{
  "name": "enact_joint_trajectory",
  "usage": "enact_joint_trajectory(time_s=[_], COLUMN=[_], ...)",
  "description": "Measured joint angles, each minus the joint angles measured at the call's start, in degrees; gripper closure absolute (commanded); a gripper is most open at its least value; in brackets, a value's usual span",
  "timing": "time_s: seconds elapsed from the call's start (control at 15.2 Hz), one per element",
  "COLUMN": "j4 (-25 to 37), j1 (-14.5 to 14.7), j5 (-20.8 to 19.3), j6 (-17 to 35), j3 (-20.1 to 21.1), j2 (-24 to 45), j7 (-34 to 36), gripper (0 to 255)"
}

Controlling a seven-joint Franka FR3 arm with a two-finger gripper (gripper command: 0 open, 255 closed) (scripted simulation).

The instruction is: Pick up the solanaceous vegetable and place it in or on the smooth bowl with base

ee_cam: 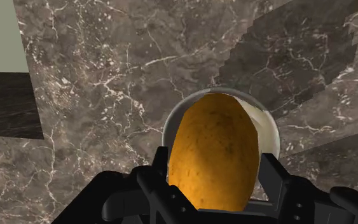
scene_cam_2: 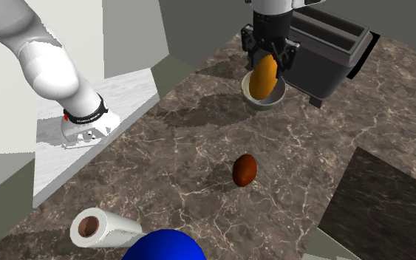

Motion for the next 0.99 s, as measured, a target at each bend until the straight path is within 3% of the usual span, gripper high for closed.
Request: enact_joint_trajectory(time_s=[0.59, 0.99], j4=[-4.36, -4.72], j1=[-0.17, -0.15], j5=[2.01, 2.16], j6=[6.88, 7.56], j3=[-0.49, -0.47], j2=[2.78, 2.82], j7=[-1.35, -1.42], gripper=[255, 255])
